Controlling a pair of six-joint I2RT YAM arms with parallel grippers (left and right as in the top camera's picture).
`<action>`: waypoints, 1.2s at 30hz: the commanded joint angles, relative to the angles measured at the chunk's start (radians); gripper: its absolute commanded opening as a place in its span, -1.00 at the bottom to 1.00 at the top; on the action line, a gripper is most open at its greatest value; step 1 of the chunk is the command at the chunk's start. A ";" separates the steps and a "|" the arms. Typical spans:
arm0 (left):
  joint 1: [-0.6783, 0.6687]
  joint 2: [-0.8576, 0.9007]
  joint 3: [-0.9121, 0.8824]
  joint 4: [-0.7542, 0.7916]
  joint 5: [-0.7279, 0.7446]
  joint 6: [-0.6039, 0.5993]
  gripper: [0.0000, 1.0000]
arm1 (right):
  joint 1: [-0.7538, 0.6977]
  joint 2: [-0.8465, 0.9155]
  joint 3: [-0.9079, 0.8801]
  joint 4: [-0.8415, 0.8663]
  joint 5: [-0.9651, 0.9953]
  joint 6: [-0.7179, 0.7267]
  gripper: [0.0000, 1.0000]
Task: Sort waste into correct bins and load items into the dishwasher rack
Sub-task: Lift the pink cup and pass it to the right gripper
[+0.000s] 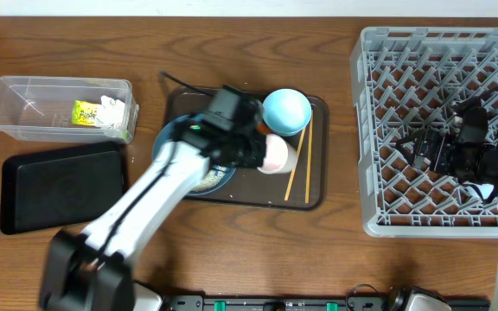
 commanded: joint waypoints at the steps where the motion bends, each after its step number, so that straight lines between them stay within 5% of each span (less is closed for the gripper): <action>1: 0.080 -0.076 0.024 0.032 0.263 -0.061 -0.88 | 0.039 0.002 0.010 -0.007 -0.191 -0.150 0.99; 7: 0.193 -0.077 0.024 0.119 0.723 -0.183 -0.88 | 0.161 0.024 0.009 -0.009 -0.489 -0.391 0.98; 13: 0.203 -0.074 0.024 0.118 0.873 -0.209 -0.88 | 0.319 0.071 0.009 0.072 -0.598 -0.472 0.98; 28: 0.203 -0.074 0.023 0.118 0.914 -0.208 -0.88 | 0.588 0.103 0.009 0.409 -0.612 -0.411 0.98; 36: 0.203 -0.074 0.023 0.118 0.914 -0.208 -0.88 | 0.591 0.103 0.009 0.503 -0.612 -0.324 0.46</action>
